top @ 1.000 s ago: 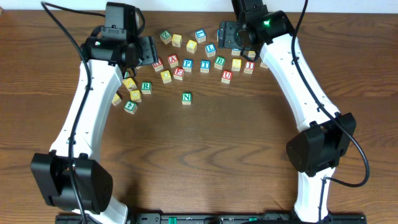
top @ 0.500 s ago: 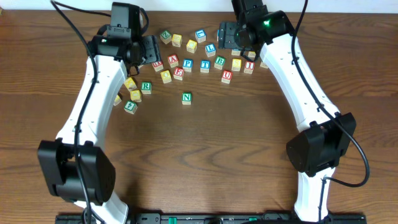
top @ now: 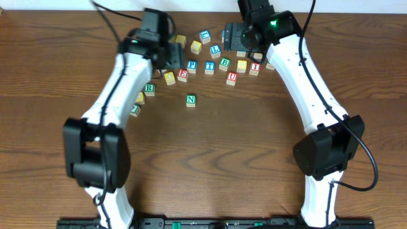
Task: Spell out NEURIPS
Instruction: 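Move left gripper over red E block and lower toward it, then close left gripper on the red E block, then lift red E block and carry it to the right of green N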
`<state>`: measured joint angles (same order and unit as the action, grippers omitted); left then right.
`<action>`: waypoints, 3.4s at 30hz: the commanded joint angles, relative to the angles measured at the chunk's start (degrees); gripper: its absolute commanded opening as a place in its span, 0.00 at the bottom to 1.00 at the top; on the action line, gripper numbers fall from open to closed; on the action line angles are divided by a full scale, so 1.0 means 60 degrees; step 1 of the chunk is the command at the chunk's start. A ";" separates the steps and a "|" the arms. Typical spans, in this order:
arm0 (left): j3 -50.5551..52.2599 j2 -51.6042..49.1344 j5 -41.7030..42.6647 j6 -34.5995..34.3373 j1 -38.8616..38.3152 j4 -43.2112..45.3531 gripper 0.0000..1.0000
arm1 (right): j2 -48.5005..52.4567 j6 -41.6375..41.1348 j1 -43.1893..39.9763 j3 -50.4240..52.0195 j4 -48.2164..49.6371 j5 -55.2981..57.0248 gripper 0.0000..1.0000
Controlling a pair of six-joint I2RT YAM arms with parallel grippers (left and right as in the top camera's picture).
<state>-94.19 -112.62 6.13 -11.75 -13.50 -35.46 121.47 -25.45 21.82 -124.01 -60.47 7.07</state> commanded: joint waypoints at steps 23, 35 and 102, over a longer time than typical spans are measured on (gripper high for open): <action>0.0044 -0.1781 0.0051 0.0707 -0.0543 0.1067 0.65 | 0.0091 -0.0109 -0.0852 0.0077 -0.0637 0.0270 0.88; 0.0044 -0.2127 0.0051 0.0714 -0.0561 0.1443 0.64 | 0.0091 -0.0109 -0.0852 0.0077 -0.0772 0.0270 0.88; 0.0036 -0.0474 0.0127 -0.0605 -0.1796 -0.1126 0.34 | 0.0091 -0.0109 -0.0845 0.0077 -0.0743 0.0412 0.89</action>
<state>-94.21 -115.28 6.13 -12.32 -22.06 -39.42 121.47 -25.45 16.80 -124.01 -64.95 8.67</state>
